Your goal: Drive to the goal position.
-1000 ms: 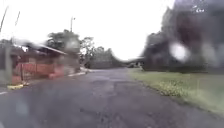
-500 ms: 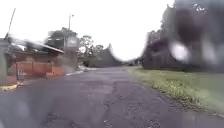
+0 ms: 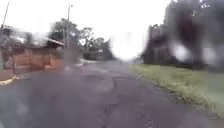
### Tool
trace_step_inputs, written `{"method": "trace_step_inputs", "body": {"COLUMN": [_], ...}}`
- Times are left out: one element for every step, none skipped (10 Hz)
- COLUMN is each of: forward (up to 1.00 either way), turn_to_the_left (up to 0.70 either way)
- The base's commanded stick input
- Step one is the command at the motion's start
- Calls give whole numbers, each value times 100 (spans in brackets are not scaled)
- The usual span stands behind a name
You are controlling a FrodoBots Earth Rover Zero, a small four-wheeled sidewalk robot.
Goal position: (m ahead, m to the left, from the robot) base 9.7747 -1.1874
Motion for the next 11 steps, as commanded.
{"method": "trace_step_inputs", "body": {"forward": [70, 70, 70, 70, 70, 70, 70, 70, 70, 70, 70], "turn_to_the_left": [2, 2, 2, 2, 2, 2, 2, 2, 2, 2, 2]}}
